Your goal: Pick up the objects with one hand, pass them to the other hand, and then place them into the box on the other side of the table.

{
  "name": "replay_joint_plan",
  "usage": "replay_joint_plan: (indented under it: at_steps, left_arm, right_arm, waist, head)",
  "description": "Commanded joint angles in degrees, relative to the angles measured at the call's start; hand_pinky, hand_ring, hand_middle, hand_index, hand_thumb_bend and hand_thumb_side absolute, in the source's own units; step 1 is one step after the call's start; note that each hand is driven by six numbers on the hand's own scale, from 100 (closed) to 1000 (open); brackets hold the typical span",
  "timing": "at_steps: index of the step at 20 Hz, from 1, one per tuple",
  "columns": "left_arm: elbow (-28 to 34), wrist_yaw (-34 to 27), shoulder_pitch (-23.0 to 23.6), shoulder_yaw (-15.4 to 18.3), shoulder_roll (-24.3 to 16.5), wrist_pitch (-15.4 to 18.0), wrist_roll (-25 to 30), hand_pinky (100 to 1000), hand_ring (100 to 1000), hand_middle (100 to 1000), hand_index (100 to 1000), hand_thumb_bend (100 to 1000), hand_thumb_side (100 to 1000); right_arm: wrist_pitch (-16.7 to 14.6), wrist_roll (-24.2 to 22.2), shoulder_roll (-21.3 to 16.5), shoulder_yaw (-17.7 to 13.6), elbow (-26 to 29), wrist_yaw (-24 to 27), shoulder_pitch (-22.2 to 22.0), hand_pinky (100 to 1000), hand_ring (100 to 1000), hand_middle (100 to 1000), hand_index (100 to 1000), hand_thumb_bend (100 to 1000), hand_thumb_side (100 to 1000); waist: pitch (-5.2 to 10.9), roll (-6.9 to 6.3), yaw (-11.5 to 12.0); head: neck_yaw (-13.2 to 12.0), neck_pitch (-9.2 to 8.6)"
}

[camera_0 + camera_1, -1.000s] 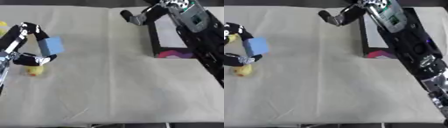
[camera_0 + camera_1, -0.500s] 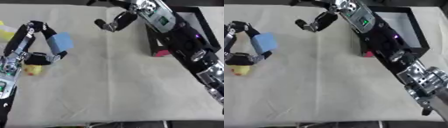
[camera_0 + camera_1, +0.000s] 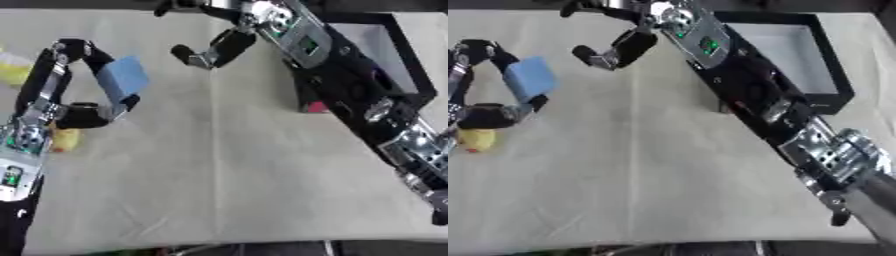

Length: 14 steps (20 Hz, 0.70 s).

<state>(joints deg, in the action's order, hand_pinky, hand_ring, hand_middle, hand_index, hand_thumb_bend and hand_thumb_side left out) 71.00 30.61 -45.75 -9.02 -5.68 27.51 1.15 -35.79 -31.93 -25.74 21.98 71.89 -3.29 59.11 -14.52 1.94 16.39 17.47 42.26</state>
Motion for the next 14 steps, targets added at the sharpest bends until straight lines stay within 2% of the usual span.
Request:
replay_joint_plan:
  at_steps: [1, 7, 12, 14]
  left_arm:
    - [1.68, -1.40, -0.68, -0.35, 0.74, 0.29, -0.15, 632, 373, 340, 419, 100, 100]
    - [1.73, -4.02, -0.89, -0.61, 1.96, 0.51, 0.48, 634, 373, 339, 419, 100, 100]
    - [1.79, -4.17, -0.91, -0.58, 2.03, 0.47, 0.53, 634, 373, 339, 419, 100, 100]
    - [1.70, -3.90, -0.75, -0.33, 1.87, 0.27, 0.47, 631, 372, 338, 418, 100, 100]
  right_arm:
    - [-8.14, -6.80, 0.51, -0.16, -0.97, -1.10, 1.56, 886, 1000, 982, 1000, 100, 100]
    - [-11.78, -8.92, 1.60, 0.47, -2.63, -1.52, 1.62, 890, 1000, 991, 1000, 100, 100]
    - [-12.49, -9.88, 1.69, 0.29, -3.16, -1.03, 1.65, 890, 1000, 991, 1000, 100, 100]
    - [-13.02, -10.88, 1.46, 1.25, -2.36, -0.93, 1.70, 898, 1000, 1000, 1000, 100, 100]
  waist:
    - [1.87, -0.11, 0.12]
    - [1.77, 0.08, 0.26]
    - [1.77, 0.09, 0.26]
    - [1.76, 0.11, 0.25]
  head:
    - [0.38, 0.14]
    - [0.42, -0.06]
    - [0.40, -0.05]
    - [0.38, 0.06]
